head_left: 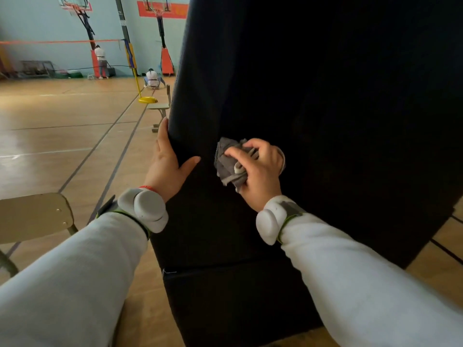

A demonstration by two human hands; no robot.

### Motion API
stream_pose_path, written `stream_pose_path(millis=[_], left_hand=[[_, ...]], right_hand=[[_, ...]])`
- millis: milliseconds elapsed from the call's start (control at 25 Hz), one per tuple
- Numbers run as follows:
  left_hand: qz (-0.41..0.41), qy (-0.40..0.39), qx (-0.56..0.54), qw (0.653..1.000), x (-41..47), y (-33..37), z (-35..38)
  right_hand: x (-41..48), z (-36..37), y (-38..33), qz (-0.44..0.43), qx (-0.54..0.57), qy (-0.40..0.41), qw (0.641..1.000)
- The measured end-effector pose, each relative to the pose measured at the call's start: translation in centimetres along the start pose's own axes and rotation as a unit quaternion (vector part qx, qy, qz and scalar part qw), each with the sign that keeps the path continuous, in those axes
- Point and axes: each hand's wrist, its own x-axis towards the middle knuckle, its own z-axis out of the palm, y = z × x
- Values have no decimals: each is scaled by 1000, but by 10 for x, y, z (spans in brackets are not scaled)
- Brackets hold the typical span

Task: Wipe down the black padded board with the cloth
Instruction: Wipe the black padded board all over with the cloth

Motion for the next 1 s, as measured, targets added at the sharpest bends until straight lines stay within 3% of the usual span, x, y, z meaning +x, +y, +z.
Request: stream_pose_path(millis=[80,160,320,440,640,840,920,1000], left_hand=[[-8,-17,7,1000,-6,-4,-3],[-30,-42,11,999,-14,-9,-6],[-44,-58,-10,997,-22,-24,-3],[-43,-60,-18,997,-21,-31,1],[-36,-57,-18,998,-20,-35,4],[-30,-49,4,998,-20,-33,3],[-39,-48,1,998,-21,-33,5],[-46,-51,-14,998,-25,-39,7]], right_hand=[[-14,-1,-1,-16,-6,-57,998],[-4,-14,0,-31,2,-65,997],[43,-30,-6,34,13,89,995],[42,-12,-13,57,0,109,992],[-1,10,-4,38,5,44,998],[-57,19,-1,13,18,-104,994],[-42,7,-1,22,59,-71,995],[-10,-6,-3,52,79,28,995]])
